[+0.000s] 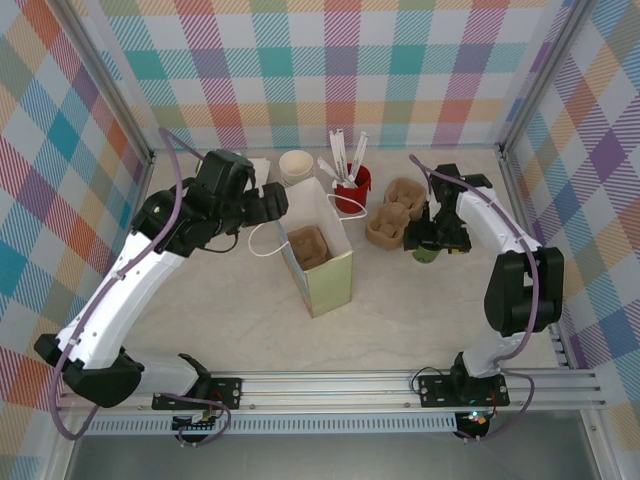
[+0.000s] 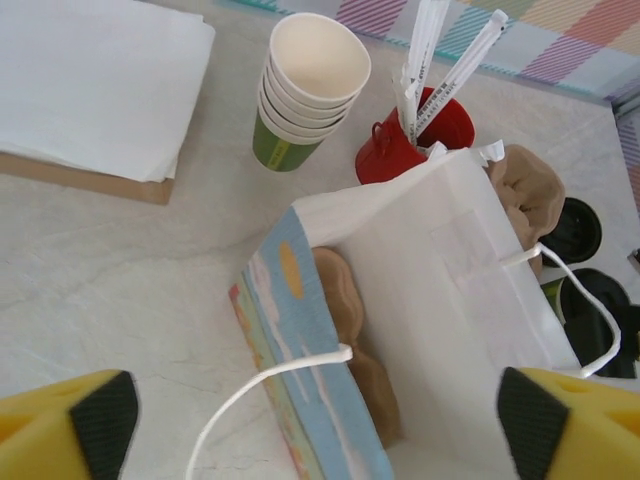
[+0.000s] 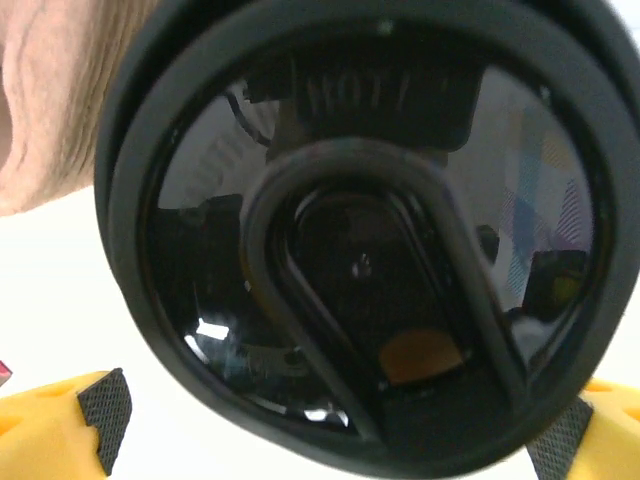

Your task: Pack the takeout coffee

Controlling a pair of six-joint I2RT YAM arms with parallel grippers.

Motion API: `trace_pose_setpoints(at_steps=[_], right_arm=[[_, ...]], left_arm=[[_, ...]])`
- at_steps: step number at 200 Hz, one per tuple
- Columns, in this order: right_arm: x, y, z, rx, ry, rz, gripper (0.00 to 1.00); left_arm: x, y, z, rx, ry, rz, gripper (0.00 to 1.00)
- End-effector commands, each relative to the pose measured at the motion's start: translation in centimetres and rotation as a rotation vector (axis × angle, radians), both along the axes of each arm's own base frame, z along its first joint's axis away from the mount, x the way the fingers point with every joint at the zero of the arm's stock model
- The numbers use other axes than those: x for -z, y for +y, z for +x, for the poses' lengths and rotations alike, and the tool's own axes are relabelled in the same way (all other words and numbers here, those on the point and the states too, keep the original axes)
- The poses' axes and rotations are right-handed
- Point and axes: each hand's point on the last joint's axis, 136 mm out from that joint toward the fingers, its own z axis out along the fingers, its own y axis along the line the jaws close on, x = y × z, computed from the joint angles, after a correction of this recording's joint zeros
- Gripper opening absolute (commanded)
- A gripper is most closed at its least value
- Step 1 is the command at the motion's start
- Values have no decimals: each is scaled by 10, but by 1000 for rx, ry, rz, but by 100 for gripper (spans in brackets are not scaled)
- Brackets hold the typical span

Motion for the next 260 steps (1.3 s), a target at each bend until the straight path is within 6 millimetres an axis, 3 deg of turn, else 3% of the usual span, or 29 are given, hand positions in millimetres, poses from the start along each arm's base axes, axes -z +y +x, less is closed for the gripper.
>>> trace_pose_setpoints(at_steps=[1,43,121,183,260], right_arm=[[-3,-6,4,-11,24,-15,100],[3,-9,15,-14,43,-17,100],[10,-5,33,-40,58,-2,100],[19,-3,35,-51,88,2,100],[14,-5,32,-58,88,-8,92]], left_arm=[[-2,14,-9,11,-27,43,100],[0,22,-17,22,-25,75,100],[5,18,-17,49,-15,76,100],[8,16,-18,55,-7,74,100],[9,16,-18,56,-8,74,100]])
